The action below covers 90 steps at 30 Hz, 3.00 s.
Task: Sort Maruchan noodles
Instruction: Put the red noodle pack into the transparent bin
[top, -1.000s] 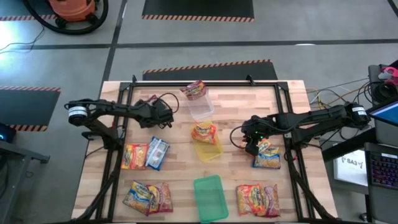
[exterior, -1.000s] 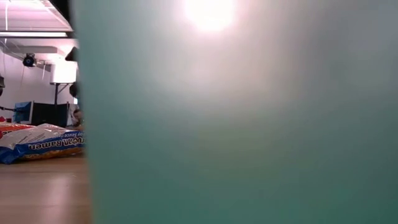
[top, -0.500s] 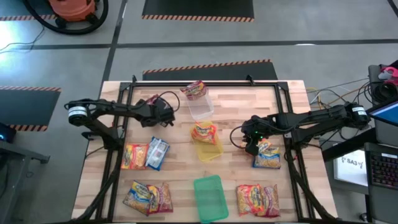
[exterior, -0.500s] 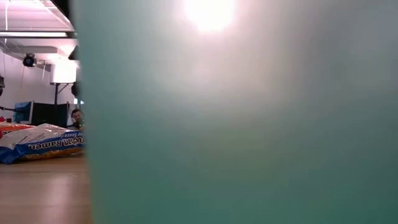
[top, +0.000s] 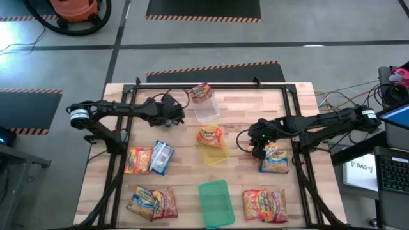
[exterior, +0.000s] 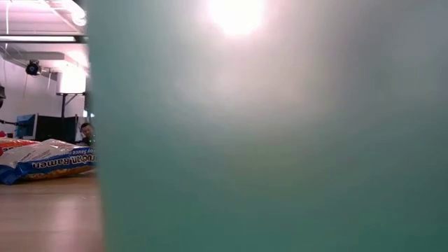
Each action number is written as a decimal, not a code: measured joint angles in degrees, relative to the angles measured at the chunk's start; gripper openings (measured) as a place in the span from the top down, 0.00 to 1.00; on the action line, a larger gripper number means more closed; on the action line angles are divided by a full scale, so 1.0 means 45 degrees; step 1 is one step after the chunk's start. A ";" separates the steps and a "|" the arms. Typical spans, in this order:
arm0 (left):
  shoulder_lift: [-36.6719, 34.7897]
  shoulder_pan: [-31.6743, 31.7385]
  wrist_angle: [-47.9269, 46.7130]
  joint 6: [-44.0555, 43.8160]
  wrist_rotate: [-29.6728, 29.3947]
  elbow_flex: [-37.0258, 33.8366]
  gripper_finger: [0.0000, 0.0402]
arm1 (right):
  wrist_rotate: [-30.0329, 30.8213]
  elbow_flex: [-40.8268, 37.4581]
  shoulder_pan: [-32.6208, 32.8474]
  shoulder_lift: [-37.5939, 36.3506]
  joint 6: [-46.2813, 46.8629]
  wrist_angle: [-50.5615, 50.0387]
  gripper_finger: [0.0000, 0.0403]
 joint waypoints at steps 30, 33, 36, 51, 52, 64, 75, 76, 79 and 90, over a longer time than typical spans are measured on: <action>0.0010 -0.3956 0.3804 -0.0829 -0.4209 0.1418 0.99 | 0.0533 0.0005 -0.0003 0.0000 -0.1124 0.3429 0.82; 0.0162 -0.4157 0.4504 0.1294 -0.4678 0.1346 0.99 | 0.0535 0.0005 -0.0003 0.0000 -0.0727 0.4139 0.81; 0.0554 -0.4344 0.4700 0.3512 -0.5601 0.1267 0.99 | 0.0515 0.0005 -0.0003 0.0010 0.0729 0.4555 0.80; 0.2642 -0.5317 0.5006 0.4501 -1.0723 0.1287 0.99 | 0.0540 0.0005 -0.0394 0.0097 0.2768 0.7342 0.84; 0.2687 -0.5390 0.5036 0.4453 -1.0725 0.1287 0.99 | 0.0567 0.0005 -0.0462 0.0091 0.2664 0.7466 0.84; 0.3451 -0.5870 0.5198 0.6707 -1.0495 0.2877 0.99 | 0.0266 0.0005 -0.0940 0.0046 0.0067 0.8329 0.87; 0.4149 -0.5613 0.3863 1.2183 -0.9168 0.4781 0.99 | 0.0187 0.0005 -0.1240 0.0000 -0.2720 0.8432 0.87; 0.4153 -0.5612 0.3479 1.2225 -0.8828 0.4858 0.99 | 0.0187 0.0005 -0.1253 0.0000 -0.3157 0.8365 0.87; 0.4150 -0.5624 0.2543 1.2128 -0.8394 0.5010 0.99 | 0.0190 0.0005 -0.1393 0.0015 -0.2997 0.8128 0.87; 0.3919 -0.5598 0.1889 1.3085 -0.6920 0.5027 0.99 | 0.0227 0.0005 -0.1844 0.0087 -0.2950 0.7137 0.87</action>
